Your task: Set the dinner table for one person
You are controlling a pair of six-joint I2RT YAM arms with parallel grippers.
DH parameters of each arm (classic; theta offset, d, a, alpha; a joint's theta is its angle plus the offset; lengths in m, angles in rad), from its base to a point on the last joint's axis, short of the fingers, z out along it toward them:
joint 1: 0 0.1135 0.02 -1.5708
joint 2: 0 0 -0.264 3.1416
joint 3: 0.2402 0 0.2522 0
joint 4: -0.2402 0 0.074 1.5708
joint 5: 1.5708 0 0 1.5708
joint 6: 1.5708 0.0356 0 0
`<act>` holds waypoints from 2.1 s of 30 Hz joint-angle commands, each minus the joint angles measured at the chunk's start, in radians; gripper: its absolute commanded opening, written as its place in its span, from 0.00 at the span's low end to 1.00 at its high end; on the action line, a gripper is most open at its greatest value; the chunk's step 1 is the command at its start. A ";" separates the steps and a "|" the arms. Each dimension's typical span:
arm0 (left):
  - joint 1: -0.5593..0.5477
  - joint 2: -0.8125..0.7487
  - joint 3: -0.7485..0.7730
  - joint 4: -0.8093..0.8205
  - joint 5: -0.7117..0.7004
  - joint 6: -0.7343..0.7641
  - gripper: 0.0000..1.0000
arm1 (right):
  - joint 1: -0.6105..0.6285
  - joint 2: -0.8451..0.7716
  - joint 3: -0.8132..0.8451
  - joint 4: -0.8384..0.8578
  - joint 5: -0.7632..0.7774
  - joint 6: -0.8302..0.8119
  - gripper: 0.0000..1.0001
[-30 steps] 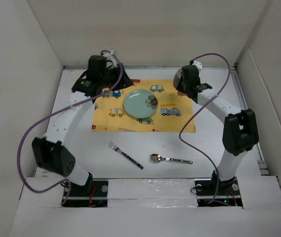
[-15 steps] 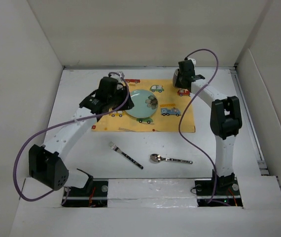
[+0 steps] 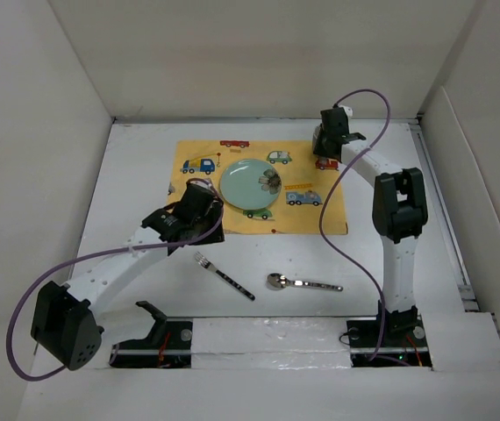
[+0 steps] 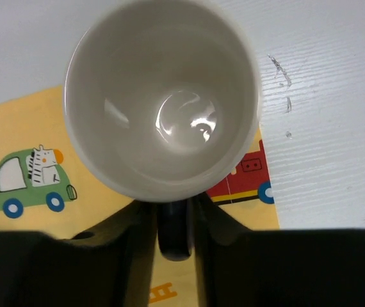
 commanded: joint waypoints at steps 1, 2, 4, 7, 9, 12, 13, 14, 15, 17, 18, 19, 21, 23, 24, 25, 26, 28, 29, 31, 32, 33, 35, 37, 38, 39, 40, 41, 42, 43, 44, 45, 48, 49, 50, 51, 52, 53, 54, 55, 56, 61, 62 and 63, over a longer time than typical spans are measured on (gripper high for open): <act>0.001 -0.027 -0.029 -0.041 -0.028 -0.040 0.43 | 0.003 -0.037 0.042 0.028 0.022 0.032 0.37; 0.001 -0.037 -0.040 -0.039 -0.025 -0.043 0.42 | 0.003 -0.048 0.040 0.008 0.035 0.053 0.50; 0.001 -0.048 -0.065 -0.056 -0.027 -0.061 0.42 | 0.003 -0.072 0.025 0.000 0.043 0.067 0.58; 0.001 -0.076 -0.054 -0.050 -0.036 -0.061 0.41 | 0.003 -0.158 -0.004 0.009 0.035 0.069 0.66; 0.001 -0.067 -0.034 -0.057 -0.019 -0.061 0.41 | -0.006 -0.237 -0.015 0.008 0.006 0.067 0.68; 0.001 -0.056 -0.057 -0.089 0.018 -0.083 0.41 | -0.006 -0.313 -0.035 -0.035 -0.014 0.083 0.68; 0.001 -0.077 -0.068 -0.102 0.009 -0.103 0.40 | -0.006 -0.365 -0.044 -0.052 -0.017 0.095 0.68; 0.001 -0.089 -0.080 -0.113 0.006 -0.142 0.38 | -0.006 -0.397 -0.082 -0.075 -0.027 0.121 0.55; 0.001 -0.102 -0.109 -0.114 0.010 -0.159 0.38 | 0.005 -0.432 -0.111 -0.078 -0.041 0.132 0.44; 0.001 -0.116 -0.130 -0.104 0.029 -0.204 0.37 | 0.026 -0.547 -0.241 -0.062 -0.086 0.176 0.00; 0.001 -0.111 -0.146 -0.088 0.044 -0.215 0.37 | 0.037 -0.592 -0.298 -0.042 -0.101 0.181 0.00; 0.001 -0.091 -0.149 -0.079 0.045 -0.221 0.37 | 0.061 -0.635 -0.353 -0.011 -0.122 0.184 0.00; 0.001 -0.073 -0.154 -0.065 0.030 -0.245 0.37 | 0.083 -0.753 -0.492 0.029 -0.158 0.187 0.00; -0.168 -0.039 -0.132 -0.080 -0.060 -0.299 0.38 | 0.118 -0.851 -0.558 0.017 -0.162 0.187 0.00; -0.242 -0.015 -0.096 -0.114 -0.150 -0.389 0.39 | 0.129 -0.883 -0.611 0.006 -0.165 0.187 0.01; -0.306 0.058 -0.077 -0.134 -0.177 -0.438 0.39 | 0.129 -0.909 -0.634 -0.003 -0.181 0.187 0.03; -0.379 0.099 -0.062 -0.161 -0.195 -0.493 0.40 | 0.140 -0.937 -0.654 -0.038 -0.185 0.186 0.08; -0.402 0.160 -0.042 -0.180 -0.204 -0.570 0.40 | 0.140 -1.011 -0.707 -0.070 -0.205 0.189 0.14; -0.402 0.168 -0.037 -0.201 -0.223 -0.606 0.42 | 0.152 -1.035 -0.725 -0.081 -0.218 0.190 0.21; -0.378 0.144 -0.049 -0.180 -0.206 -0.626 0.44 | 0.152 -1.103 -0.780 -0.078 -0.251 0.192 0.27; -0.367 0.130 -0.067 -0.173 -0.202 -0.643 0.47 | 0.152 -1.123 -0.793 -0.096 -0.262 0.192 0.33; -0.338 0.118 -0.078 -0.157 -0.185 -0.655 0.48 | 0.152 -1.158 -0.802 -0.107 -0.270 0.192 0.35; -0.327 0.088 -0.098 -0.137 -0.172 -0.690 0.50 | 0.152 -1.184 -0.828 -0.130 -0.306 0.193 0.38; -0.327 0.096 -0.101 -0.120 -0.165 -0.715 0.51 | 0.152 -1.213 -0.840 -0.143 -0.348 0.193 0.38; -0.327 0.107 -0.100 -0.114 -0.160 -0.741 0.51 | 0.152 -1.223 -0.851 -0.149 -0.360 0.193 0.39; -0.327 0.120 -0.095 -0.114 -0.149 -0.750 0.51 | 0.152 -1.232 -0.857 -0.147 -0.382 0.193 0.39; -0.327 0.165 -0.089 -0.119 -0.136 -0.774 0.50 | 0.152 -1.249 -0.862 -0.153 -0.420 0.196 0.39; -0.327 0.165 -0.089 -0.119 -0.136 -0.775 0.50 | 0.152 -1.249 -0.860 -0.156 -0.420 0.196 0.39; -0.327 0.176 -0.094 -0.119 -0.122 -0.804 0.49 | 0.152 -1.255 -0.860 -0.158 -0.428 0.195 0.39; -0.327 0.193 -0.098 -0.114 -0.114 -0.818 0.49 | 0.152 -1.262 -0.859 -0.161 -0.446 0.195 0.39; -0.327 0.197 -0.112 -0.108 -0.106 -0.834 0.47 | 0.161 -1.269 -0.857 -0.167 -0.455 0.193 0.39; -0.338 0.197 -0.120 -0.100 -0.099 -0.877 0.46 | 0.161 -1.272 -0.853 -0.172 -0.466 0.192 0.39; -0.347 0.197 -0.156 -0.068 -0.083 -0.943 0.44 | 0.161 -1.282 -0.849 -0.190 -0.512 0.184 0.39; -0.356 0.202 -0.163 -0.059 -0.085 -0.980 0.44 | 0.171 -1.284 -0.852 -0.193 -0.532 0.183 0.39; -0.356 0.206 -0.175 -0.053 -0.089 -0.994 0.43 | 0.171 -1.289 -0.856 -0.196 -0.541 0.181 0.39; -0.356 0.214 -0.180 -0.048 -0.094 -1.003 0.42 | 0.171 -1.295 -0.859 -0.196 -0.552 0.181 0.39; -0.356 0.234 -0.183 -0.053 -0.100 -1.026 0.37 | 0.171 -1.298 -0.863 -0.195 -0.573 0.184 0.39; -0.356 0.243 -0.183 -0.060 -0.109 -1.032 0.35 | 0.171 -1.299 -0.862 -0.201 -0.578 0.183 0.39; -0.356 0.251 -0.186 -0.064 -0.126 -1.037 0.32 | 0.171 -1.301 -0.859 -0.205 -0.587 0.176 0.39; -0.356 0.269 -0.189 -0.065 -0.132 -1.039 0.25 | 0.171 -1.301 -0.850 -0.213 -0.590 0.169 0.39; -0.356 0.277 -0.192 -0.065 -0.134 -1.048 0.21 | 0.181 -1.302 -0.845 -0.224 -0.580 0.169 0.39; -0.368 0.253 -0.194 -0.093 -0.157 -1.054 0.00 | 0.258 -1.309 -0.823 -0.245 -0.514 0.160 0.39; -0.368 0.242 -0.175 -0.120 -0.171 -1.043 0.00 | 0.258 -1.307 -0.825 -0.247 -0.508 0.158 0.39; -0.368 0.230 -0.113 -0.180 -0.197 -0.988 0.00 | 0.273 -1.310 -0.823 -0.250 -0.502 0.158 0.39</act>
